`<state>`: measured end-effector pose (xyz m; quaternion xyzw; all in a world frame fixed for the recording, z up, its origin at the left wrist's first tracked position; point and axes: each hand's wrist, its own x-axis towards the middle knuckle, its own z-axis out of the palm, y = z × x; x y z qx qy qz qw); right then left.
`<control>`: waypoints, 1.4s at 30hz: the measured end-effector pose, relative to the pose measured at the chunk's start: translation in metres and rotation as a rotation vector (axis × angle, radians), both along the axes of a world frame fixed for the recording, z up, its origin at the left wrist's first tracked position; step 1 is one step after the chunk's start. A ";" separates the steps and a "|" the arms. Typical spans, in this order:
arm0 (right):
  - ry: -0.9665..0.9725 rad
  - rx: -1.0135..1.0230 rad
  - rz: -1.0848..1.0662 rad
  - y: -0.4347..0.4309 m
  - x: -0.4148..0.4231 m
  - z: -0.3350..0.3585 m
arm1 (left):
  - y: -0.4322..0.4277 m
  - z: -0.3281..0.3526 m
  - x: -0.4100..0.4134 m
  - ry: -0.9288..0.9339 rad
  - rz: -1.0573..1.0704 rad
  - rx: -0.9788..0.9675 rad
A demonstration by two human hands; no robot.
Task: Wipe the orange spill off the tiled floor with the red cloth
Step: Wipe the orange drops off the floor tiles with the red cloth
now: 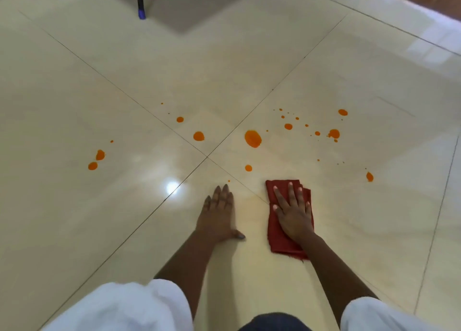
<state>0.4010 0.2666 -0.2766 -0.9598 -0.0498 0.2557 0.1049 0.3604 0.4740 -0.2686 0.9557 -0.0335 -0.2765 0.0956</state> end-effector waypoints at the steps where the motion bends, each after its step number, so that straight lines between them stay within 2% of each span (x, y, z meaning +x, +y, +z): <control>1: 0.027 -0.001 0.003 -0.001 0.001 0.002 | -0.005 0.002 0.002 0.018 -0.015 -0.021; 7: 0.130 -0.039 0.043 -0.002 0.010 0.011 | -0.020 0.009 0.021 -0.007 -0.136 -0.029; 13: 0.040 0.016 0.027 -0.009 0.008 0.000 | -0.033 0.001 0.033 -0.072 -0.222 -0.008; 15: 0.007 0.110 -0.026 -0.011 0.009 0.001 | -0.045 0.009 0.036 -0.084 -0.234 -0.033; 18: -0.148 0.456 -0.341 -0.014 0.017 0.008 | -0.068 0.020 0.045 -0.048 -0.182 -0.078; 19: -0.177 0.489 -0.398 -0.017 0.022 0.010 | -0.075 0.022 0.047 -0.039 -0.172 -0.079; 24: -0.131 0.256 -0.271 -0.026 0.056 0.016 | -0.084 0.026 0.048 0.078 -0.179 -0.019; 27: -0.163 0.168 -0.223 -0.024 0.064 0.018 | -0.079 0.027 0.052 0.102 -0.151 -0.109; 30: -0.276 0.198 -0.256 -0.024 0.060 0.026 | -0.079 0.033 0.060 0.059 0.066 -0.380; 32: -0.393 0.226 -0.270 -0.024 0.051 0.034 | -0.083 0.039 0.068 0.046 0.344 -0.527; 35: -0.513 0.202 -0.220 -0.016 0.036 0.040 | -0.088 0.054 0.079 0.204 0.775 -0.782; 37: -0.336 0.399 -0.359 -0.006 0.031 0.051 | -0.086 0.061 0.084 0.436 0.957 -0.926; 39: 0.003 0.849 -0.610 0.001 0.028 0.063 | -0.080 0.061 0.084 0.568 0.956 -0.983; 41: 0.253 1.135 -0.728 -0.004 0.027 0.073 | -0.077 0.063 0.084 0.540 0.961 -1.043; 42: 0.307 1.160 -0.754 -0.009 0.028 0.074 | -0.076 0.065 0.085 0.499 0.978 -1.059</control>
